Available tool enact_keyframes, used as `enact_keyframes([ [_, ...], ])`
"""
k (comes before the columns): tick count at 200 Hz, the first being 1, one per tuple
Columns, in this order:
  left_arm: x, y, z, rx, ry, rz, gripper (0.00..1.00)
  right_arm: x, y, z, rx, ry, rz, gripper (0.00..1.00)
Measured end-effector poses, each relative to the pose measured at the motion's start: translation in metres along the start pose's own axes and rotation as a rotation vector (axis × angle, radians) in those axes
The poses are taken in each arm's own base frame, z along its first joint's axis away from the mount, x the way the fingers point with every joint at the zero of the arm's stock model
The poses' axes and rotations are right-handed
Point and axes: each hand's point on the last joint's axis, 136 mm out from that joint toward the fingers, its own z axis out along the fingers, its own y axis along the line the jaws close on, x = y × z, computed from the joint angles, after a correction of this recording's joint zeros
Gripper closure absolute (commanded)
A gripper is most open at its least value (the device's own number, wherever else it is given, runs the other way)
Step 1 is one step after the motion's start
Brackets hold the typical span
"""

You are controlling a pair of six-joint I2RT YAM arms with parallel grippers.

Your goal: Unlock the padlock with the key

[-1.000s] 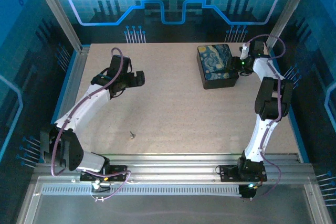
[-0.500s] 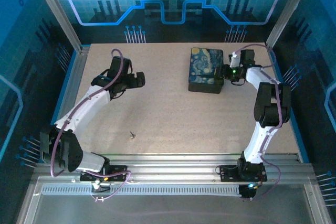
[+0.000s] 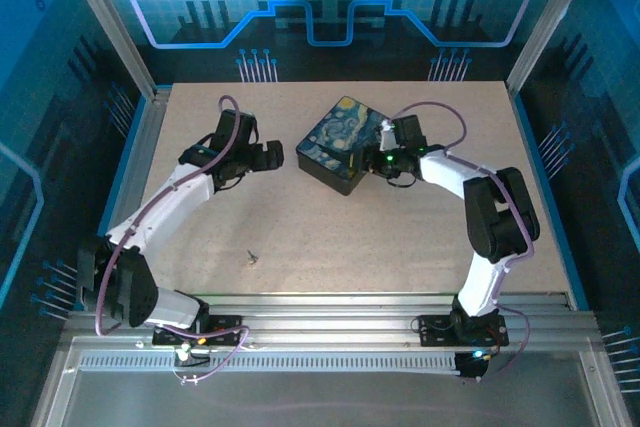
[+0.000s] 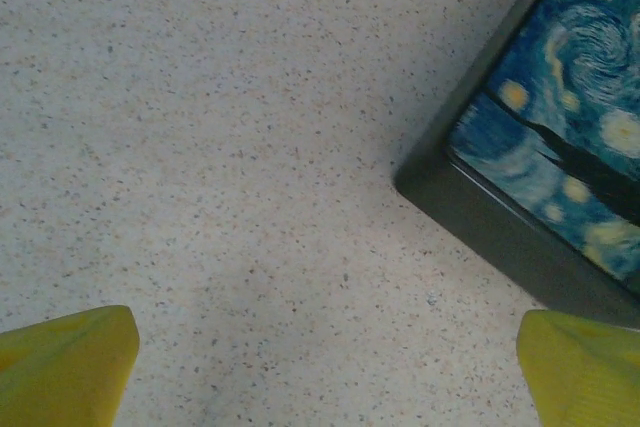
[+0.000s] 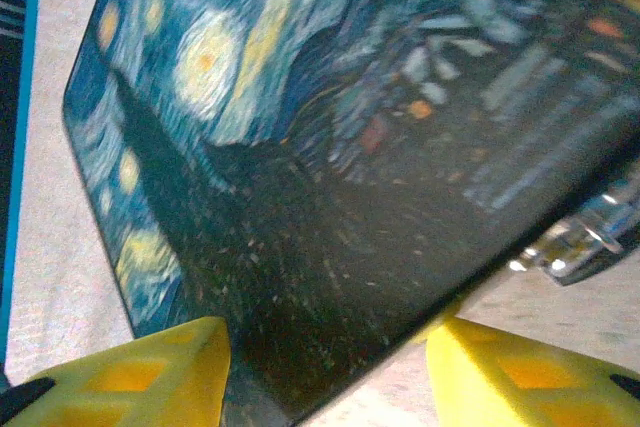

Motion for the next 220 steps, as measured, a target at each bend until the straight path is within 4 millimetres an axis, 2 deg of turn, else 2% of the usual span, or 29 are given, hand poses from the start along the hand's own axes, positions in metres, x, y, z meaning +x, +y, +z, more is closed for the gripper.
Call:
enact_keyframes([
  [26, 0.007, -0.002, 0.009, 0.001, 0.032, -0.020, 0.02, 0.011, 0.033, 0.021, -0.033, 0.040, -0.037, 0.42],
  [69, 0.020, -0.012, 0.030, 0.043, 0.099, -0.083, 0.03, 0.012, 0.070, 0.053, -0.085, 0.067, -0.085, 0.39],
  [100, 0.033, -0.014, 0.057, 0.035, 0.170, -0.127, 0.07, 0.010, 0.079, 0.062, -0.122, 0.073, -0.085, 0.38],
  [123, 0.029, -0.021, 0.077, 0.033, 0.193, -0.152, 0.11, 0.009, 0.079, 0.059, -0.129, 0.075, -0.089, 0.38],
  [145, 0.016, -0.029, 0.090, 0.043, 0.173, -0.174, 0.14, 0.006, 0.074, 0.040, -0.118, 0.060, -0.093, 0.39],
  [195, -0.024, -0.046, 0.115, 0.068, 0.092, -0.151, 0.28, -0.024, 0.046, -0.042, -0.049, -0.080, -0.102, 0.41],
  [220, -0.035, -0.050, 0.131, 0.057, 0.070, -0.115, 0.30, -0.019, 0.032, -0.062, 0.002, -0.085, -0.113, 0.41],
])
